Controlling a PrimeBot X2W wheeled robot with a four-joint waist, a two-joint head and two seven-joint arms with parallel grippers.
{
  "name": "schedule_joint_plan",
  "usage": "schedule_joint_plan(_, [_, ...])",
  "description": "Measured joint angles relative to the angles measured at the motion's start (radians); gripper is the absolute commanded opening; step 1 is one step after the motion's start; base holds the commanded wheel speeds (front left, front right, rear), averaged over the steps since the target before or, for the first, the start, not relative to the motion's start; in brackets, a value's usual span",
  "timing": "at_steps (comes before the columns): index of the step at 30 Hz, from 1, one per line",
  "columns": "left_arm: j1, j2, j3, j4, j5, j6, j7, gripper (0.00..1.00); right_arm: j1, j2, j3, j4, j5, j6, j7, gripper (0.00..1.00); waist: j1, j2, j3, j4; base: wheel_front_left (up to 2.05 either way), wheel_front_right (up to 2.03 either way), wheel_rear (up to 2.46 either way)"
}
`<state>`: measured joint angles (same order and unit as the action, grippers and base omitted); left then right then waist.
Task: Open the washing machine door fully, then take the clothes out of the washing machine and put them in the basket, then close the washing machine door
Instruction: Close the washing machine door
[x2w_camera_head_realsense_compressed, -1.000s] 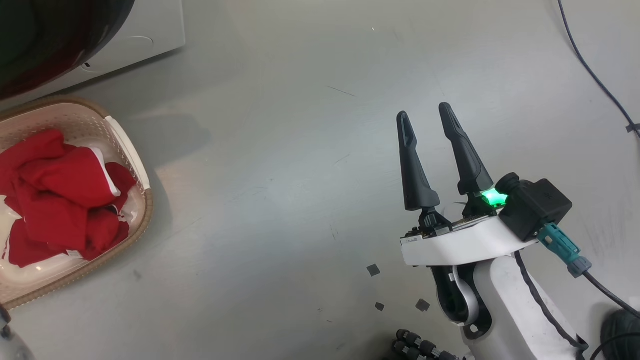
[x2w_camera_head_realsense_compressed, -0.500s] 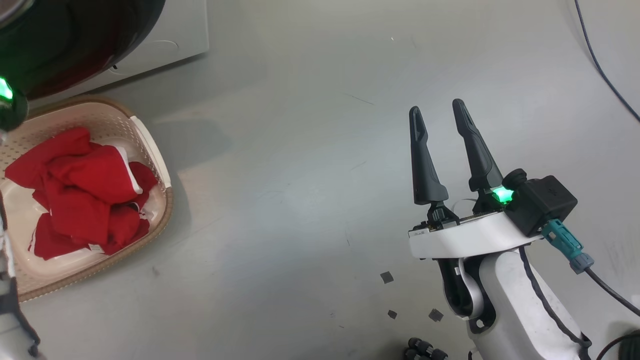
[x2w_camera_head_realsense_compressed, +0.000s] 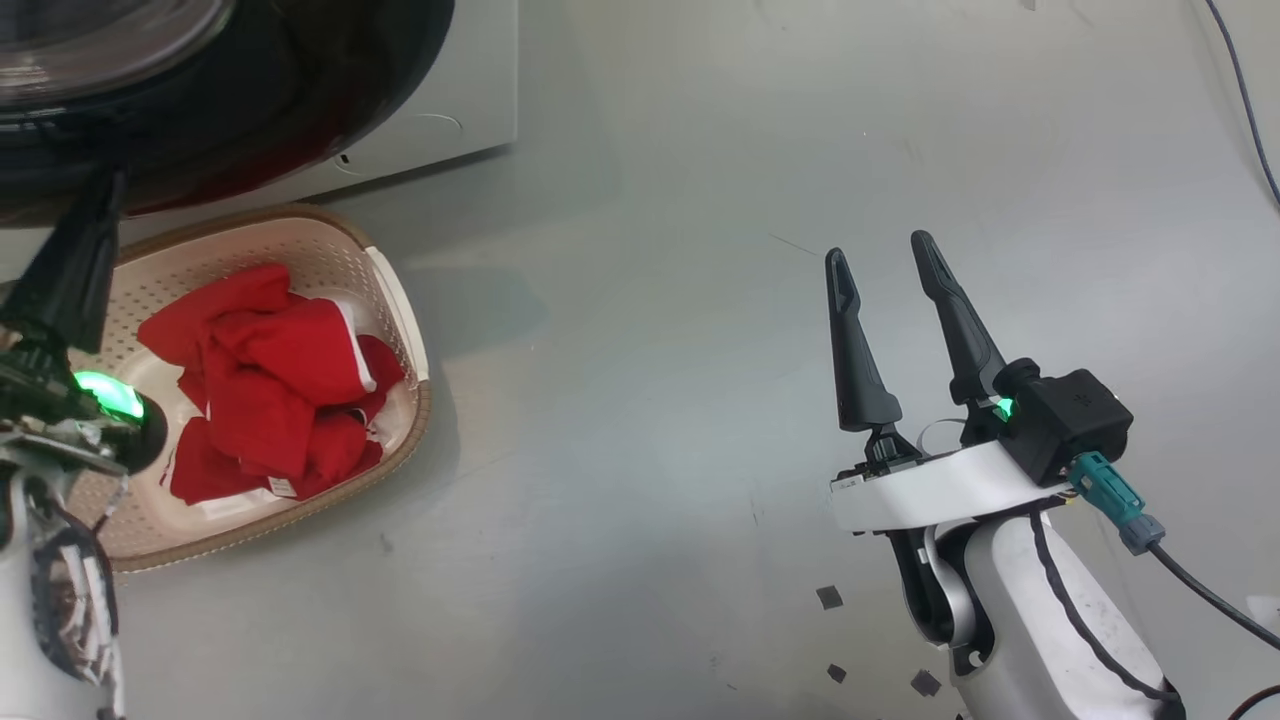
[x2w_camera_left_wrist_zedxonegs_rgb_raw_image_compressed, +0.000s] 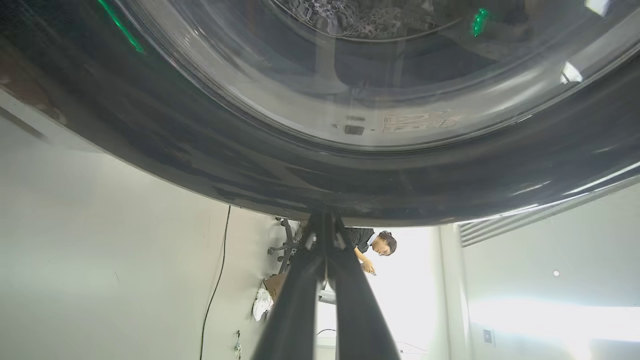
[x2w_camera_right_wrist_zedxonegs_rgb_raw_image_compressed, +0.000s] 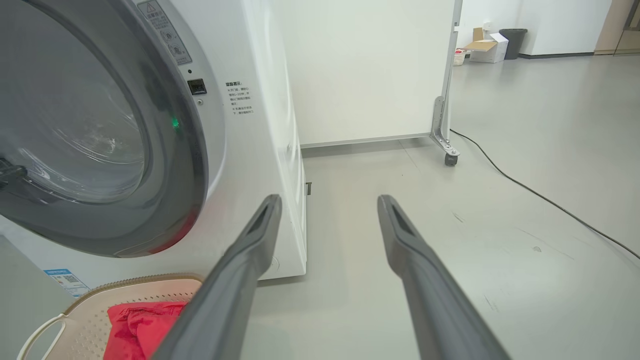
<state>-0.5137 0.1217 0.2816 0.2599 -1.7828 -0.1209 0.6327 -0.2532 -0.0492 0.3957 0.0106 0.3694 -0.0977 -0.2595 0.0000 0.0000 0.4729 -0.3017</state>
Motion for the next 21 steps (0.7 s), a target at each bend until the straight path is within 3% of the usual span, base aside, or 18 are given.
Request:
schedule_joint_plan(7, [0.094,-0.075,0.033,-0.090,-0.013,0.000,0.000,0.00,0.023,-0.001,-0.032,0.024,-0.040,0.009,0.000,1.00,0.0000,0.0000,-0.045,0.061,0.00,0.00,0.00])
schedule_joint_plan(18, [0.213,-0.096,0.040,-0.208,-0.012,0.000,-0.001,0.00,0.060,-0.016,-0.062,0.052,-0.072,0.030,0.000,1.00,0.0000,0.0000,-0.117,0.172,0.00,0.00,0.00])
schedule_joint_plan(20, [0.236,-0.097,0.037,-0.222,-0.012,0.000,-0.001,0.41,0.072,-0.017,-0.067,0.057,-0.073,0.035,0.000,1.00,0.0000,0.0000,-0.132,0.190,0.00,0.00,0.00])
schedule_joint_plan(21, [0.248,-0.097,0.034,-0.229,-0.012,0.000,-0.001,0.54,0.079,-0.017,-0.070,0.058,-0.073,0.035,0.000,1.00,0.0000,0.0000,-0.140,0.198,0.00,0.00,0.00])
